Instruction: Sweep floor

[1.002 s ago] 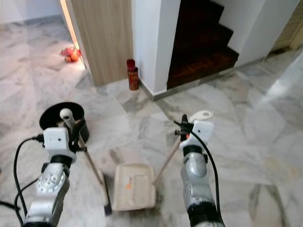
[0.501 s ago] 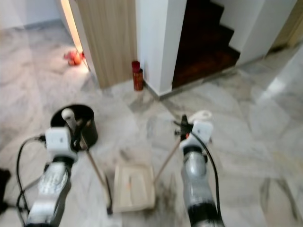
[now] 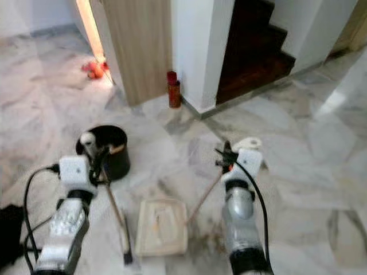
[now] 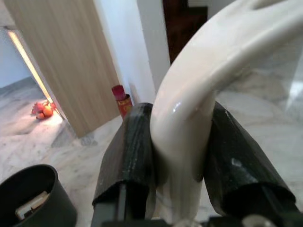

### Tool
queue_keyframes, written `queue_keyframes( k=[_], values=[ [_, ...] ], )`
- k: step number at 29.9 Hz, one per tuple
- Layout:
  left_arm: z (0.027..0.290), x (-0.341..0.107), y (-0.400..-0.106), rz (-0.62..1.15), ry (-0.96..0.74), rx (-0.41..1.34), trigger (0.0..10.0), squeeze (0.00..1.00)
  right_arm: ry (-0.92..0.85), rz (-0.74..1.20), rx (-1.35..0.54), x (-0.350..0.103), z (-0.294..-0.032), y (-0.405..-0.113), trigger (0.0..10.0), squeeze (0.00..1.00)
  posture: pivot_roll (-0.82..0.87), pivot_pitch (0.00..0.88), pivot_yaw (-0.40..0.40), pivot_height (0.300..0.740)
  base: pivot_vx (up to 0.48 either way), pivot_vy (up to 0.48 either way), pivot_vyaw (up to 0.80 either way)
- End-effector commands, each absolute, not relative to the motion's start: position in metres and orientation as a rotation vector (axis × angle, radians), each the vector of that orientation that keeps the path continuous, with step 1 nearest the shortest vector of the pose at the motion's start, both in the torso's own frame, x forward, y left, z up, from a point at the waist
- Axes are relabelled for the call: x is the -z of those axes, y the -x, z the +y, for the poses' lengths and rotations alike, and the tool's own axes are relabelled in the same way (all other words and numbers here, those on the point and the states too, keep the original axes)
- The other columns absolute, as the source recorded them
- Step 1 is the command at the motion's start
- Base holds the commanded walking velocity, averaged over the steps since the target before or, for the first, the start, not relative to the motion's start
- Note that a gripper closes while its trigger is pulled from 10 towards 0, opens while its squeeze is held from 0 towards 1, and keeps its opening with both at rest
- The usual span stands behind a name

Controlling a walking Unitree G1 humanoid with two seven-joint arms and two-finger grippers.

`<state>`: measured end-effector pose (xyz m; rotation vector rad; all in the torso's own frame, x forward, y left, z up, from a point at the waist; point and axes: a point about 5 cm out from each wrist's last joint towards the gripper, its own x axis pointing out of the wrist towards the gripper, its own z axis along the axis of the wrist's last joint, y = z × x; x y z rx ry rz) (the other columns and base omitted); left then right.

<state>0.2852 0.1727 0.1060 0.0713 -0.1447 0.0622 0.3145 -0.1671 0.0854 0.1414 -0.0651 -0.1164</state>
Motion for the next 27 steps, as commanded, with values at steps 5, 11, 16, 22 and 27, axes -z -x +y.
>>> queue_keyframes(
  k=[5, 11, 16, 22, 27],
  values=[
    [0.1772, -0.1137, -0.2851, -0.178, -0.081, -0.074, 10.0, 0.00, -0.154, -0.116, 0.095, -0.0976, -0.1606, -0.3190, 10.0, 0.00, 0.12, 0.044, -0.029, 0.740, 0.000, 0.320, 0.00],
    [0.1779, -0.1141, -0.2846, -0.183, -0.088, -0.075, 10.0, 0.00, -0.148, -0.117, 0.093, -0.0981, -0.1602, -0.3192, 10.0, 0.00, 0.12, 0.046, -0.028, 0.740, 0.000, 0.000, 0.07],
    [0.1782, -0.1141, -0.2846, -0.182, -0.092, -0.074, 10.0, 0.00, -0.147, -0.119, 0.096, -0.0983, -0.1606, -0.3192, 10.0, 0.00, 0.12, 0.047, -0.027, 0.740, 0.000, 0.000, 0.54],
    [0.1781, -0.1140, -0.2844, -0.183, -0.096, -0.077, 10.0, 0.00, -0.150, -0.119, 0.095, -0.0981, -0.1609, -0.3190, 10.0, 0.00, 0.12, 0.049, -0.027, 0.740, 0.000, 0.000, 0.76],
    [0.1778, -0.1141, -0.2842, -0.186, -0.094, -0.075, 10.0, 0.00, -0.150, -0.119, 0.097, -0.0981, -0.1612, -0.3189, 10.0, 0.00, 0.12, 0.049, -0.028, 0.740, 0.000, 0.000, 0.80]
  ],
)
